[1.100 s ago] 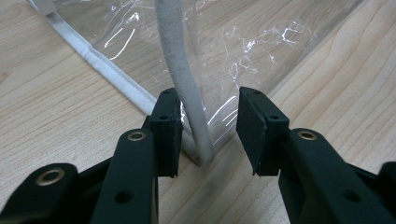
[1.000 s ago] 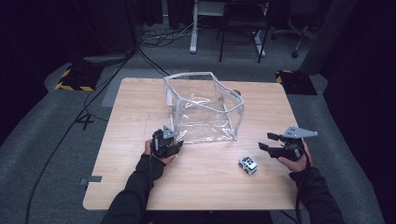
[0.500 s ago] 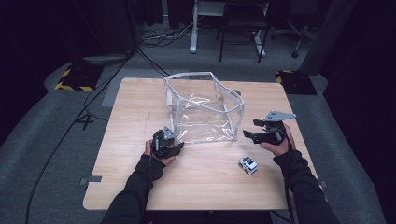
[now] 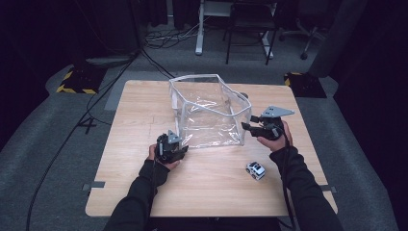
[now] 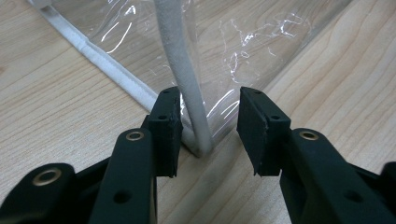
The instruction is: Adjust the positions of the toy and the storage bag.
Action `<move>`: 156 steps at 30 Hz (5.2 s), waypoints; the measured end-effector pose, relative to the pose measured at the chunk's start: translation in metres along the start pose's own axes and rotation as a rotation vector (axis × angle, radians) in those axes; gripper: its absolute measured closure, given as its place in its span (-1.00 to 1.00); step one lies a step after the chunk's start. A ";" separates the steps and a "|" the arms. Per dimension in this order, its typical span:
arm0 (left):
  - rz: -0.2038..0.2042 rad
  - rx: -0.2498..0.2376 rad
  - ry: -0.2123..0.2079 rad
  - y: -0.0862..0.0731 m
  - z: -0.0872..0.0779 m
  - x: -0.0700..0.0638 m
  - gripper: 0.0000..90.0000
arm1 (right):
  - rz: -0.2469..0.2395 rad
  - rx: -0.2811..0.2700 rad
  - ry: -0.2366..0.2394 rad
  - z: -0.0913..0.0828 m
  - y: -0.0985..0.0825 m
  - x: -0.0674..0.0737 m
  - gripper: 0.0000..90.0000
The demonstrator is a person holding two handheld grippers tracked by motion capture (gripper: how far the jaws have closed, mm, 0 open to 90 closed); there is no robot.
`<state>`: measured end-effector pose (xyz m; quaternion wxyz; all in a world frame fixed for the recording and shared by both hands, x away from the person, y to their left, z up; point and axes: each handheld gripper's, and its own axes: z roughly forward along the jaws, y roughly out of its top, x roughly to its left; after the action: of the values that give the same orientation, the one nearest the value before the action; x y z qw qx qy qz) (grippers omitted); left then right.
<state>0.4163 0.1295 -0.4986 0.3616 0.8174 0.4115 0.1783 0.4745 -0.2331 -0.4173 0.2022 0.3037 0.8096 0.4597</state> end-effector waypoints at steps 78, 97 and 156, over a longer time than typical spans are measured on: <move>0.130 0.082 -0.161 -0.067 -0.067 -0.022 -0.66 | 0.022 0.138 0.058 -0.089 -0.143 0.059 -0.15; 0.108 0.091 -0.133 -0.074 -0.075 -0.016 -0.69 | 0.014 0.190 0.053 -0.053 -0.125 0.066 -0.17; 0.107 0.090 -0.128 -0.071 -0.072 -0.012 -0.70 | 0.200 0.185 -0.213 -0.102 -0.156 -0.011 0.06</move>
<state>0.3284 0.1798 -0.5023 0.3400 0.8634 0.3508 0.1260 0.3729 -0.3656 -0.5016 0.2115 0.4470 0.7882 0.3663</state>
